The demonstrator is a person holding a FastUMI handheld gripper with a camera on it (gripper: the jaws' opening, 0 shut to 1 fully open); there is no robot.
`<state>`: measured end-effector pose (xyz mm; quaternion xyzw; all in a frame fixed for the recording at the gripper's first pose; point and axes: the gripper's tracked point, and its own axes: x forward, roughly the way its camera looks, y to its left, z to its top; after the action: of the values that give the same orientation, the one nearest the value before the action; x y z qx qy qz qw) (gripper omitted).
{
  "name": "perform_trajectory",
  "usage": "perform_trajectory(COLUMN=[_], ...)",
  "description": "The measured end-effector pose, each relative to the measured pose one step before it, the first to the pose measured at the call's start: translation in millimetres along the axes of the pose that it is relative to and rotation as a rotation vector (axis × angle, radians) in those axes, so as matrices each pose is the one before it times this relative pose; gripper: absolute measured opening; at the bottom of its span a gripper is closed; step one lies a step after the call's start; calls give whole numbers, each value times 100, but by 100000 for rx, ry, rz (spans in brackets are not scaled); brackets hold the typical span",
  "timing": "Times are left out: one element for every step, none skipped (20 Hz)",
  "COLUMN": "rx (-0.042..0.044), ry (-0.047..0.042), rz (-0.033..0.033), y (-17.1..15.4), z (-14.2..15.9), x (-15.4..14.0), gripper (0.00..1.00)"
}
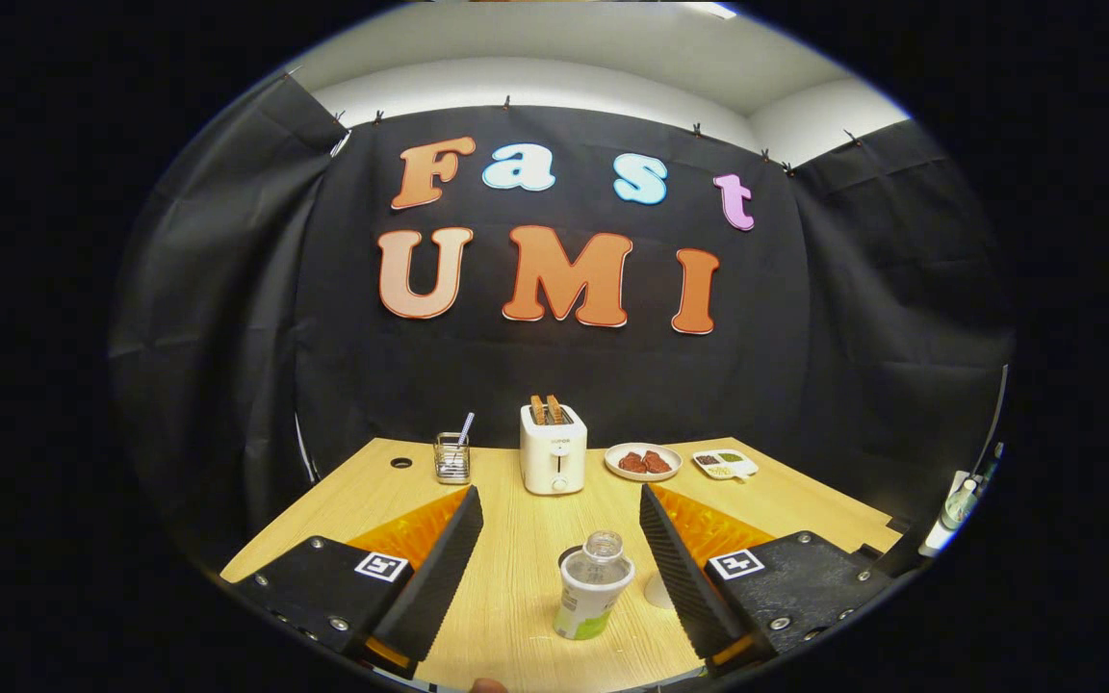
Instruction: Take the bottle from table, then pour the juice into the cup, finally place the bottle on the coaster
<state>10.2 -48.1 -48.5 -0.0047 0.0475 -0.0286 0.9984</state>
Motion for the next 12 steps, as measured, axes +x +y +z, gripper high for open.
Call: perform_trajectory(rx=[-244, -323, -197, -47, -49, -91, 219, 341, 390, 315, 204, 57], ry=[205, 540, 780, 1011, 1346, 1553, 1878, 1777, 1719, 1683, 1613, 1465], rz=[-998, -833, -757, -816, -603, -623, -147, 213, 189, 321, 58, -45], y=[-581, -576, -500, -456, -405, -357, -228, -4, -111, 10, 0, -23], z=[-157, -435, -442, -555, -741, -726, -959, -939, -929, -1025, -876, -826], x=[337, 376, 353, 428, 503, 457, 535, 602, 521, 553, 538, 520], gripper=[98, 98, 98, 98, 98, 98, 98, 98, 98, 98, 98, 98])
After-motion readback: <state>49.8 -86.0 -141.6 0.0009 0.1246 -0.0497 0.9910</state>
